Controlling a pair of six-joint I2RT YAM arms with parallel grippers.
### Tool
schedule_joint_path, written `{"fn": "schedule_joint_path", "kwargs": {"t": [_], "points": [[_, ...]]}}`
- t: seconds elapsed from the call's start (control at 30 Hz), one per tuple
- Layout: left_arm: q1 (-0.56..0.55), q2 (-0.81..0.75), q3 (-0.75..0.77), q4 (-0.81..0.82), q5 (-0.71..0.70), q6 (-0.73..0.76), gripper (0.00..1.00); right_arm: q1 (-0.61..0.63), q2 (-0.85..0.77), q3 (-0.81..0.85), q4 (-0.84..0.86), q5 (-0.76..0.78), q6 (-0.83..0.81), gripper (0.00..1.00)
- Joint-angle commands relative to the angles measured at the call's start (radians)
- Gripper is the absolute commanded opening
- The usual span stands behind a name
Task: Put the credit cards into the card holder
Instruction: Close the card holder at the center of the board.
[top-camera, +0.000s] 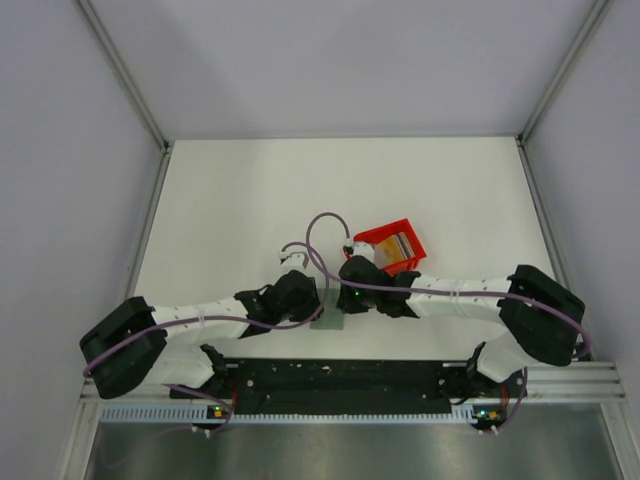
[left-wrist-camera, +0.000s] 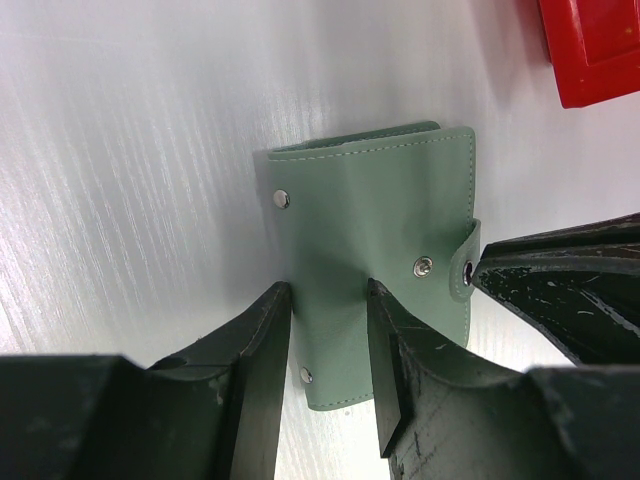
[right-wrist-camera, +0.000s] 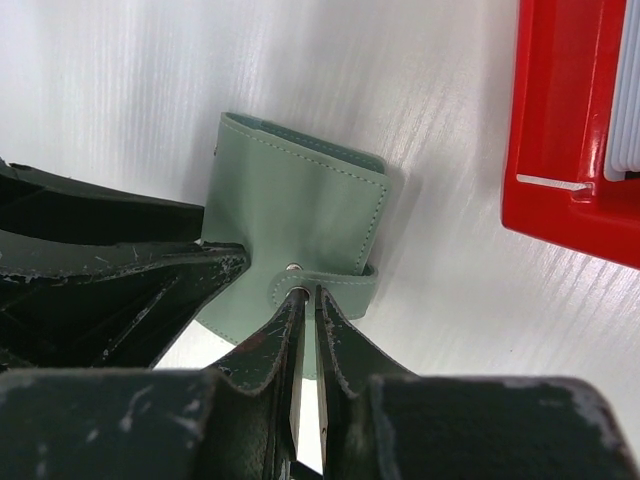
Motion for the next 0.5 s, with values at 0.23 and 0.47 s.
{"fn": "schedule_joint_path", "kwargs": {"t": [0.23,0.47], "points": [[0.001,0.014,-0.003,0.006,0.017,-0.004,0.41,0.002,0.032,0.013,0.048,-0.022,0.01,0.08],[0.002,0.014,-0.003,0.006,0.017,-0.004,0.41,0.002,0.053,0.024,0.06,-0.034,0.01,0.08]]}}
